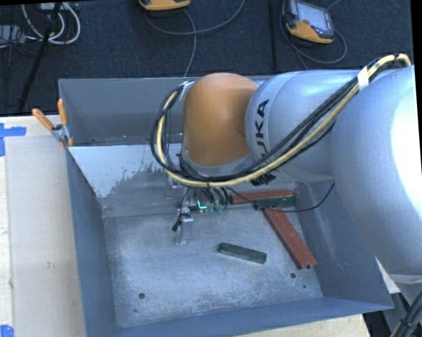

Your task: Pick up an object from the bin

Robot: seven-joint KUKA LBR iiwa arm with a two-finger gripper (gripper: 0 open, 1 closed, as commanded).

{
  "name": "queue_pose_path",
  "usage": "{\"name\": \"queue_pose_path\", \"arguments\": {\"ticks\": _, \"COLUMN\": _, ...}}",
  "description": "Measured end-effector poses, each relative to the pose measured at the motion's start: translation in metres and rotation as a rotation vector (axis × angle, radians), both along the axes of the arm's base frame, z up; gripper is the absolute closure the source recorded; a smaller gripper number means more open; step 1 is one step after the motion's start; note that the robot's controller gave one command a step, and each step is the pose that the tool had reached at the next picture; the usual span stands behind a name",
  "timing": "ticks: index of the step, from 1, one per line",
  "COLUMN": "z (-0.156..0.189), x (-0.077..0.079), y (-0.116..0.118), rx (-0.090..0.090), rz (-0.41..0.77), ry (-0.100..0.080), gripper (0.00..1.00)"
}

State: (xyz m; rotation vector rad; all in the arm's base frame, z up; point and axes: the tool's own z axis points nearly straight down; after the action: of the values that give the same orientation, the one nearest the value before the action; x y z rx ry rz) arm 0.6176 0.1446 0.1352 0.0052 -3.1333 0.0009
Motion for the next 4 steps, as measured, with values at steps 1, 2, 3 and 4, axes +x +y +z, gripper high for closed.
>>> {"name": "queue_pose_path", "arguments": {"ticks": 1, "z": 0.013, "x": -0.017, "y": -0.04, "rx": 0.0, "rz": 0.006, "ry": -0.005, "gripper": 0.0}}
{"name": "queue_pose_path", "arguments": {"ticks": 2, "z": -0.056, "x": 0.001, "y": -0.099, "rx": -0.002, "rz": 0.004, "ry": -0.004, "gripper": 0.0}}
{"name": "queue_pose_path", "arguments": {"ticks": 3, "z": -0.053, "x": -0.078, "y": -0.137, "rx": -0.002, "rz": -0.109, "ry": 0.0, "gripper": 0.0}}
{"name": "queue_pose_path", "arguments": {"ticks": 4, "z": -0.067, "x": -0.097, "y": -0.21, "rx": -0.003, "rz": -0.142, "ry": -0.004, "gripper": 0.0}}
